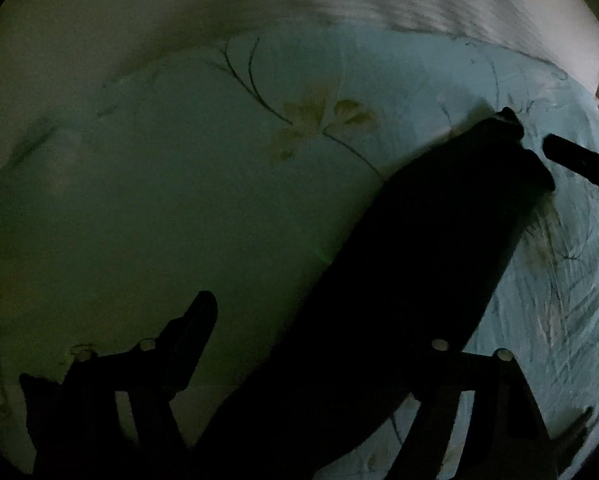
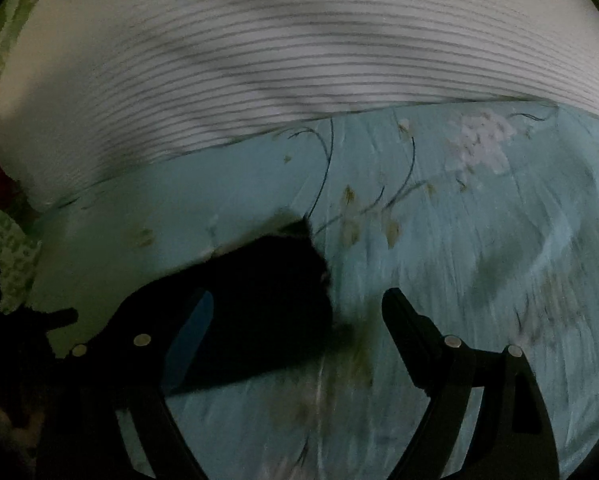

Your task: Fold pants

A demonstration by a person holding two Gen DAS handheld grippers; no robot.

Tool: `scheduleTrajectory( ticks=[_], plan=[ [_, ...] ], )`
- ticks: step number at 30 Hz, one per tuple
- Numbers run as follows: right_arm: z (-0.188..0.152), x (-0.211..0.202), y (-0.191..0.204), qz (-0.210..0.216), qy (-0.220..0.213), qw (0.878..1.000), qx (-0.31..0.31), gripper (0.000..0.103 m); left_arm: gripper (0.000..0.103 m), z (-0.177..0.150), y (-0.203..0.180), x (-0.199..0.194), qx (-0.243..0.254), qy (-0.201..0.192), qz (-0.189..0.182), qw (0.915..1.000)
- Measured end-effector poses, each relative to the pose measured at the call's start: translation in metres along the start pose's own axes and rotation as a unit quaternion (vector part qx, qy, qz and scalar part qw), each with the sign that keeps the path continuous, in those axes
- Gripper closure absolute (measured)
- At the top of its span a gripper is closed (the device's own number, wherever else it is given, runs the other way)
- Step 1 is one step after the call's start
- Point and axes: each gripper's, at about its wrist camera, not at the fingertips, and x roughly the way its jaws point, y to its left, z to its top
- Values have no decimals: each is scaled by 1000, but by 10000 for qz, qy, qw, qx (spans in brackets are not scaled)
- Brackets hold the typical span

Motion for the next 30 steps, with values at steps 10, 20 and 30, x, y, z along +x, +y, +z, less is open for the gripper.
scheduleTrajectory(
  ticks=[10, 20, 30],
  plan=[
    [17, 49, 9, 39, 328, 9978, -582, 47, 81, 12, 18, 21, -46, 313, -645, 9974],
    [2, -31, 3, 896, -216, 9951, -351, 96, 93, -5, 22, -24, 451, -144, -1007, 9938],
    [-45, -121, -38, 975, -442, 9942, -80, 97, 94, -70, -23, -97, 1049, -501, -1491, 9820]
  ],
)
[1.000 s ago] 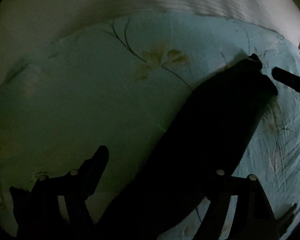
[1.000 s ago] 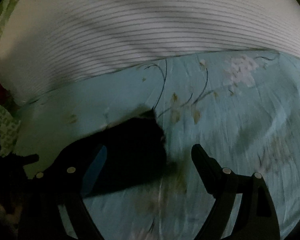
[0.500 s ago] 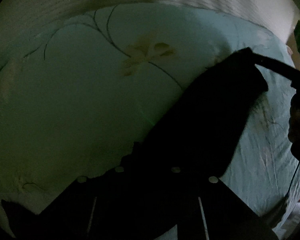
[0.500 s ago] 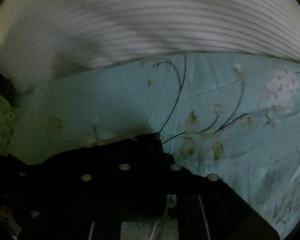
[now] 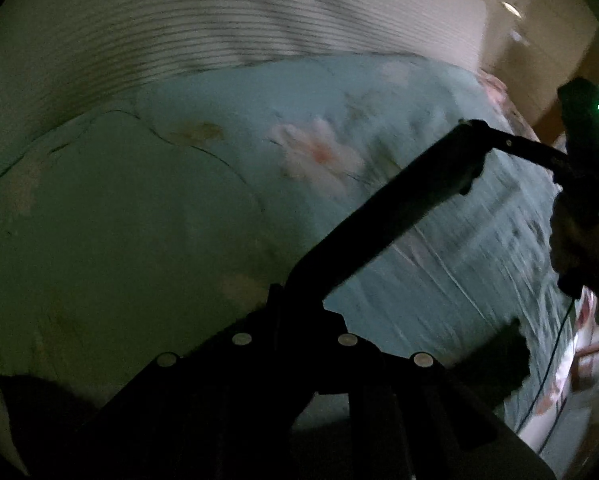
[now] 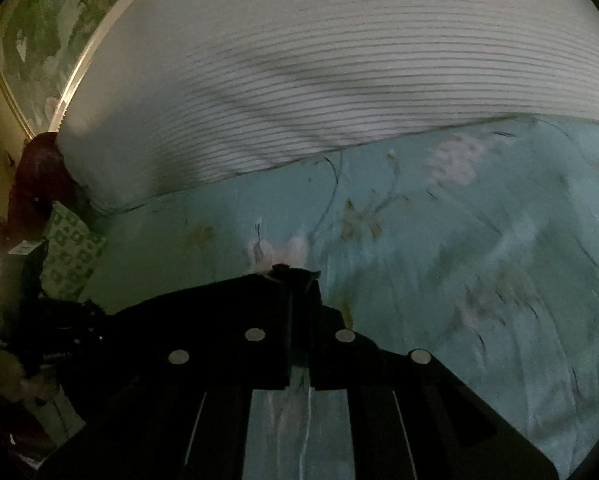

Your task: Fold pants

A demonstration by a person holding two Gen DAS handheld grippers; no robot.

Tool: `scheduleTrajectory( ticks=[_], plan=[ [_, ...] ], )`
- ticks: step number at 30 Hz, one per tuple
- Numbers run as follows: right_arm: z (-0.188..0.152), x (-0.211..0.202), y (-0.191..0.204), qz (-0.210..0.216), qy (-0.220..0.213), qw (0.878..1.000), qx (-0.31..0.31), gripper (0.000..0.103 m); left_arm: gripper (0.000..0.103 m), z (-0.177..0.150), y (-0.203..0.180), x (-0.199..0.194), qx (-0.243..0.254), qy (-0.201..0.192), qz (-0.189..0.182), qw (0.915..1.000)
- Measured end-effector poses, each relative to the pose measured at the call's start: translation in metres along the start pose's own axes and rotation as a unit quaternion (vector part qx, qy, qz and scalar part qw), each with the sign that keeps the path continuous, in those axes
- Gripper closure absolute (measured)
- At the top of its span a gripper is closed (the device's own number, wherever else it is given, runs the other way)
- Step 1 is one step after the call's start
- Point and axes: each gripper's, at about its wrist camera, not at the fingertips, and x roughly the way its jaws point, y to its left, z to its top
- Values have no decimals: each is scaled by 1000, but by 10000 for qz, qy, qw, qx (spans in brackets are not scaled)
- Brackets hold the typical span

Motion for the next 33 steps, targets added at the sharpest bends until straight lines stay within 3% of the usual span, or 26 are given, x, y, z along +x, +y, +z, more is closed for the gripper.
scheduleTrajectory(
  ticks=[10, 16, 26, 33],
  plan=[
    [-90, -71, 4, -271, 188, 9993, 191, 97, 94, -85, -73, -15, 739, 208, 12, 9970],
    [-148, -103, 12, -452, 236, 9979, 398, 97, 94, -114, -94, -21, 1059, 231, 55, 9941],
    [-204, -119, 15, -671, 312, 9947, 719, 97, 94, -162, -119, -19, 1535, 228, 143, 9878],
    [-232, -116, 17, -836, 583, 9922, 723, 97, 93, -181, -119, -2, 1553, 365, 173, 9870]
  ],
)
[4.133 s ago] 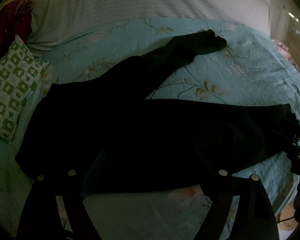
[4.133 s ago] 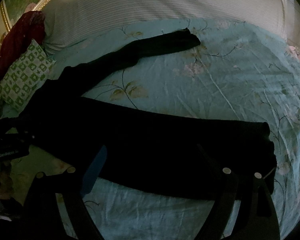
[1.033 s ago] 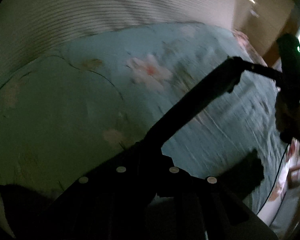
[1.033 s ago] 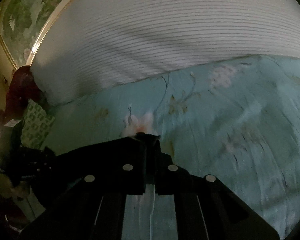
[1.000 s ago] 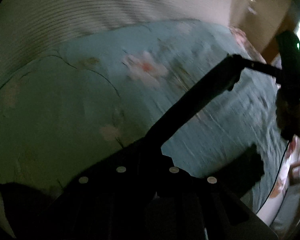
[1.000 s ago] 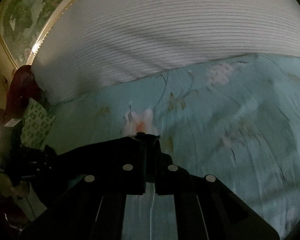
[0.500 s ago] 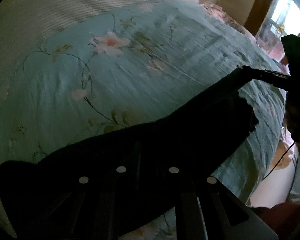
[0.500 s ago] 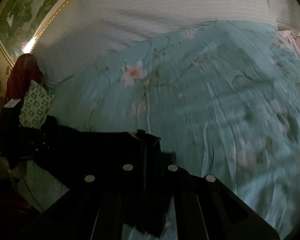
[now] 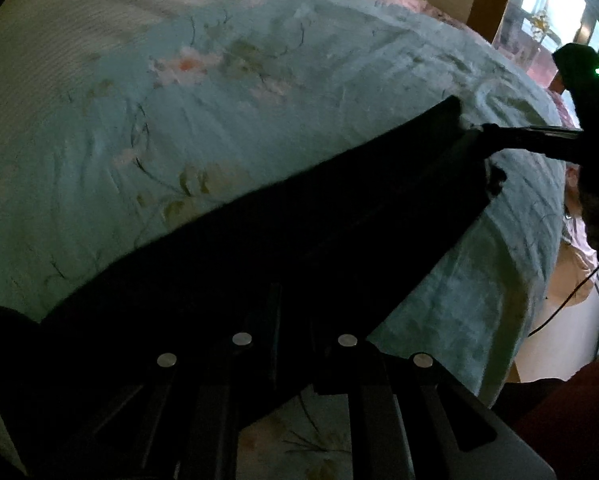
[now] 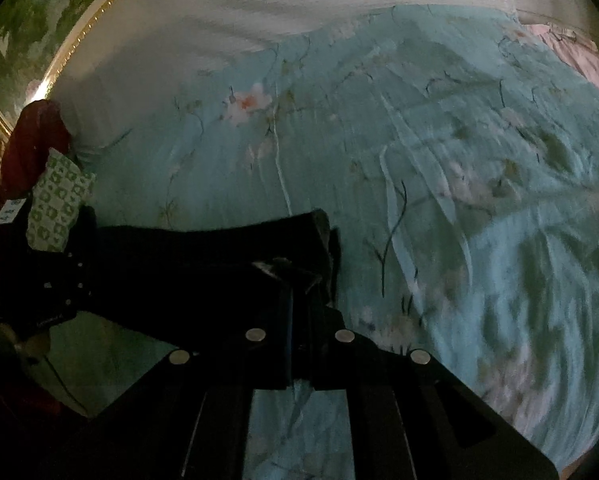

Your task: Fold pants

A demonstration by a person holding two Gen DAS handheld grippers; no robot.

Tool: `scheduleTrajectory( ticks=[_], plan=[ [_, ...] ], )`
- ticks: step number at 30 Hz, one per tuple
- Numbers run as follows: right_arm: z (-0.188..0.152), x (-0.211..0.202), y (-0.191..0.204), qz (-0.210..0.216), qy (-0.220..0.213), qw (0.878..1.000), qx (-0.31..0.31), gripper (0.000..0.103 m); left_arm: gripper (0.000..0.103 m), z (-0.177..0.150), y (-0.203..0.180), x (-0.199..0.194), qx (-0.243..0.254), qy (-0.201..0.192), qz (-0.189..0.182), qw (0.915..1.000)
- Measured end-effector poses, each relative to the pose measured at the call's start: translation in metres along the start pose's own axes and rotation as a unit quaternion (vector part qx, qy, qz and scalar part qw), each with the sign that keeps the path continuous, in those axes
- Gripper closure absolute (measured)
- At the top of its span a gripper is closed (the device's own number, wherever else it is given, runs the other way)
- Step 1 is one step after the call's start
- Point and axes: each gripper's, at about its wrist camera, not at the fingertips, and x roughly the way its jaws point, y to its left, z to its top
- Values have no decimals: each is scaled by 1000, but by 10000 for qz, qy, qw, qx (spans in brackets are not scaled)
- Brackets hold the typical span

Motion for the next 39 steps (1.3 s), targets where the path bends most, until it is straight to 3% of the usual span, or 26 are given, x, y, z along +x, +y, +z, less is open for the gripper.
scheduleTrajectory(
  ticks=[5, 6, 7, 9, 10, 15, 19, 23, 28, 32, 39],
  plan=[
    [-9, 14, 1, -201, 261, 9994, -63, 96, 85, -4, -2, 13, -135, 189, 37, 9997],
    [-8, 12, 1, -232, 290, 9993, -38, 92, 81, -5, -1, 11, -184, 187, 6, 9997],
    [-8, 11, 0, -316, 382, 9988, -12, 88, 69, -5, 0, 9, -246, 218, -54, 9994],
    [-8, 7, -1, -531, 501, 9973, 23, 57, 63, -8, 5, 3, -407, 202, -76, 9989],
    [-8, 2, -2, -573, 459, 9973, 41, 54, 61, -10, 7, -2, -497, 198, -80, 9985],
    [-3, -25, 4, -715, 97, 9974, 15, 54, 57, -26, 33, -28, -1196, 152, -230, 9924],
    [7, -27, 28, -557, -83, 9983, -135, 54, 49, -44, 63, -43, -1896, 230, -180, 9814],
    [23, -5, 68, -128, -23, 9990, -434, 54, 42, -60, 102, -55, -2668, 355, -73, 9631],
    [35, 27, 115, 489, 171, 9953, -822, 54, 39, -73, 173, -72, -3728, 492, 47, 9266],
    [44, 53, 161, 1074, 383, 9859, -1227, 54, 38, -76, 231, -80, -4426, 679, 192, 8939],
    [55, 102, 246, 1794, 812, 9586, -2055, 49, 33, -60, 304, -71, -4998, 1136, 333, 8580]
  ],
)
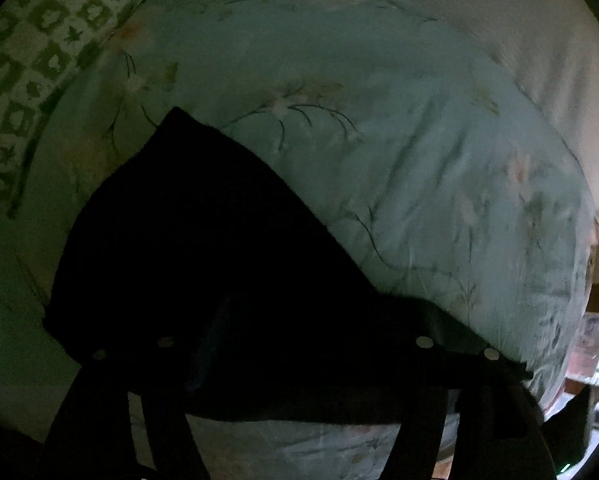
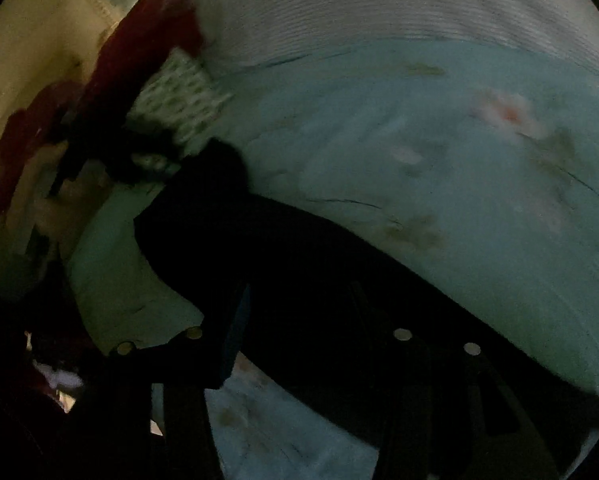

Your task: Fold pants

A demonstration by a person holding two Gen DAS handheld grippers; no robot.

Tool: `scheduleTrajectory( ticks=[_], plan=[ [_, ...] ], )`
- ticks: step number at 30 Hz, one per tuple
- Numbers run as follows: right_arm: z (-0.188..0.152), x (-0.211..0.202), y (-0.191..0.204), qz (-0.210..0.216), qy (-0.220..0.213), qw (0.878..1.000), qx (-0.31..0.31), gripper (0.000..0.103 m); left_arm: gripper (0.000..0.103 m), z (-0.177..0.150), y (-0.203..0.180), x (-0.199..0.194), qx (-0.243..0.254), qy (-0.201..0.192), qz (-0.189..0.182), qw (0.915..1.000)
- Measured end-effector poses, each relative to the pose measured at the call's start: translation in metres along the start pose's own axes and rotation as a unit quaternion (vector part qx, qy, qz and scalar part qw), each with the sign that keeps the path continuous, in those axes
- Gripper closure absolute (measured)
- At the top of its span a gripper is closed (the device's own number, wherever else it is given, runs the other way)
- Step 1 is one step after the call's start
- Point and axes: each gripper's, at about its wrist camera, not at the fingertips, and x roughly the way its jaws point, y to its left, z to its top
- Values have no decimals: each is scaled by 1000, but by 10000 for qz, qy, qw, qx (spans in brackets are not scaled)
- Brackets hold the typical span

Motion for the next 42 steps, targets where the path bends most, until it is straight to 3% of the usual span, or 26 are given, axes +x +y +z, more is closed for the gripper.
scheduleTrajectory(
  ticks=[3, 6, 16, 18, 20, 22, 23, 24, 28, 32, 39, 42],
  plan=[
    [17, 24, 12, 196, 104, 9997, -118, 49, 33, 22, -1, 12, -245, 367, 96, 9990],
    [31, 45, 22, 308, 227, 9990, -215, 49, 33, 35, -7, 17, -306, 471, 258, 9981],
    [55, 98, 38, 595, 706, 9941, -572, 49, 33, 58, -33, 66, 117, 948, 922, 9911],
    [56, 102, 35, 632, 753, 9936, -554, 50, 43, 56, -32, 75, 185, 1027, 1071, 9888],
    [59, 106, 32, 666, 766, 9934, -535, 59, 80, 50, -30, 81, 293, 1081, 1096, 9876],
    [58, 105, 31, 650, 768, 9932, -587, 76, 88, 43, -29, 76, 328, 920, 996, 9902],
    [59, 103, 32, 664, 765, 9930, -601, 91, 94, 40, -27, 71, 348, 778, 935, 9920],
    [59, 102, 33, 687, 759, 9927, -633, 96, 94, 35, -23, 64, 361, 657, 883, 9933],
    [58, 90, 48, 739, 619, 9912, -908, 97, 98, 11, -3, 24, 181, -8, 319, 9993],
    [58, 72, 67, 879, 428, 9887, -1132, 97, 99, -20, 23, -12, -77, -611, -141, 9980],
    [51, 64, 100, 1039, 415, 9831, -1451, 97, 99, -82, 71, -46, -685, -1515, -999, 9810],
    [37, 75, 107, 1020, 574, 9809, -1555, 97, 99, -105, 89, -39, -859, -1584, -1145, 9769]
  ],
)
